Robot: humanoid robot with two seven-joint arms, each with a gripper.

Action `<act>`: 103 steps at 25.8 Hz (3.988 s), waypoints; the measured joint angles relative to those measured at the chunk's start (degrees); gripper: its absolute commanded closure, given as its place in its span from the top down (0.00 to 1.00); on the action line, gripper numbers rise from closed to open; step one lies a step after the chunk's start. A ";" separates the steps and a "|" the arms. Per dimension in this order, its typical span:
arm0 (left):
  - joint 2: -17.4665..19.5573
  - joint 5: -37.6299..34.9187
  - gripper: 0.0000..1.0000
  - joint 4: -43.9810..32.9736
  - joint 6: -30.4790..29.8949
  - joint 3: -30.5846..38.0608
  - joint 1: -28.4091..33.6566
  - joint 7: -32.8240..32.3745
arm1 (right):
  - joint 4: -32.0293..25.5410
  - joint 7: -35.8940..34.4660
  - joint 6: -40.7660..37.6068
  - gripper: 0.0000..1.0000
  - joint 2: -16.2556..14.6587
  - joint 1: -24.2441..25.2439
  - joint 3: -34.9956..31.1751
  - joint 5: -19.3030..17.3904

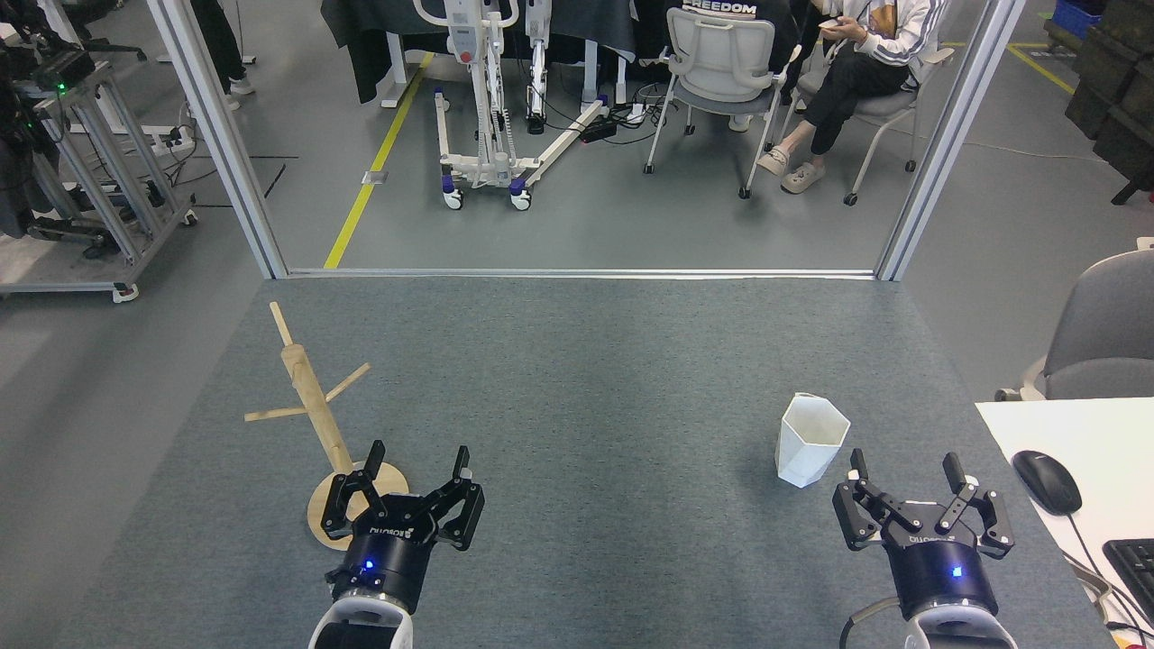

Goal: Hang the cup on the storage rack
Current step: 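Move the right gripper down around the white hexagonal cup, then close the right gripper on the cup and lift it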

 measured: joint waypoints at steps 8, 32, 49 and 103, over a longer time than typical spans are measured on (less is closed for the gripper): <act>-0.47 0.61 1.00 -0.60 0.39 -0.05 0.40 0.08 | 0.29 0.28 0.00 1.00 0.95 -0.31 0.06 0.14; -0.98 0.66 1.00 -0.61 0.83 0.01 0.35 2.00 | 25.83 -5.32 -1.76 1.00 -0.38 -12.87 10.80 -2.59; -0.72 0.67 1.00 -0.70 0.84 0.01 0.42 1.93 | 40.55 -5.60 -3.76 0.99 -2.12 -23.02 12.51 -4.95; -0.75 0.67 1.00 -1.90 0.62 -0.16 0.56 3.43 | 54.94 -5.66 -8.41 0.20 -1.43 -33.23 14.31 -4.96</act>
